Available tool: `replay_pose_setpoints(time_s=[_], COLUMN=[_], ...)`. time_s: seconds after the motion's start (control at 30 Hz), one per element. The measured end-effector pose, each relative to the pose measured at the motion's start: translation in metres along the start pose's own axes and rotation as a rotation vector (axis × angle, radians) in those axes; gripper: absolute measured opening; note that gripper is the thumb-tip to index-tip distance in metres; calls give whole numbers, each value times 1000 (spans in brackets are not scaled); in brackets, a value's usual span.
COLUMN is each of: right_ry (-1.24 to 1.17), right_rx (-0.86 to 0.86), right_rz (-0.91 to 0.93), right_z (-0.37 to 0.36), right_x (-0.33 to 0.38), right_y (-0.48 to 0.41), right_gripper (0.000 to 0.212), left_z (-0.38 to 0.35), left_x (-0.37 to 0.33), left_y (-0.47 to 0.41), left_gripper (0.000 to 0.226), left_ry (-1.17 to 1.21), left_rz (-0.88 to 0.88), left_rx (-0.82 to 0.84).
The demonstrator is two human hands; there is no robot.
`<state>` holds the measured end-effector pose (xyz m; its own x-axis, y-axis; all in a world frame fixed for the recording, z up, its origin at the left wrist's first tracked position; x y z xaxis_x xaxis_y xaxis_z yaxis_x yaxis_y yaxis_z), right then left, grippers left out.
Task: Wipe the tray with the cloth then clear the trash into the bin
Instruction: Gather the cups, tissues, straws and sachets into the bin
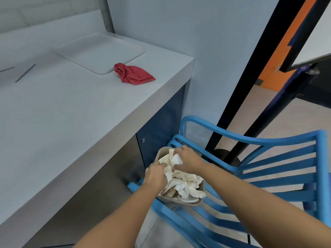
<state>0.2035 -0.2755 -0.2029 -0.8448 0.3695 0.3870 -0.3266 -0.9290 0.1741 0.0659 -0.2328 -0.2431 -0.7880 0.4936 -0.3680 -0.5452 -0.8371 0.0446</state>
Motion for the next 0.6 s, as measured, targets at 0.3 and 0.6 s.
replay_pose_setpoints(time_s=[0.3, 0.6], right_ry=[149, 187], right_rx=[79, 59], right_rz=[16, 114], right_z=[24, 68], right_x=[11, 54], right_y=[12, -4], right_gripper=[64, 44], left_z=[37, 95], left_x=[-7, -17], left_y=[-3, -10], left_gripper=[32, 28], left_ry=[84, 259], left_rz=[21, -58], left_rx=[-207, -404])
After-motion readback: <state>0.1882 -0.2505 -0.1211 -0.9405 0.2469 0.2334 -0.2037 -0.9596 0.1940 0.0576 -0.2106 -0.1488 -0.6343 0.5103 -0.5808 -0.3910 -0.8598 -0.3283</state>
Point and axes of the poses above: each hand's wrist, its own y-axis away from the middle knuckle, its own z-axis out of the back of the hand, x = y × z, the point moved 1 cm from there along -y, towards the middle knuckle, and after that the axes turned 14 degrees about -x, right-handed, at the moved point
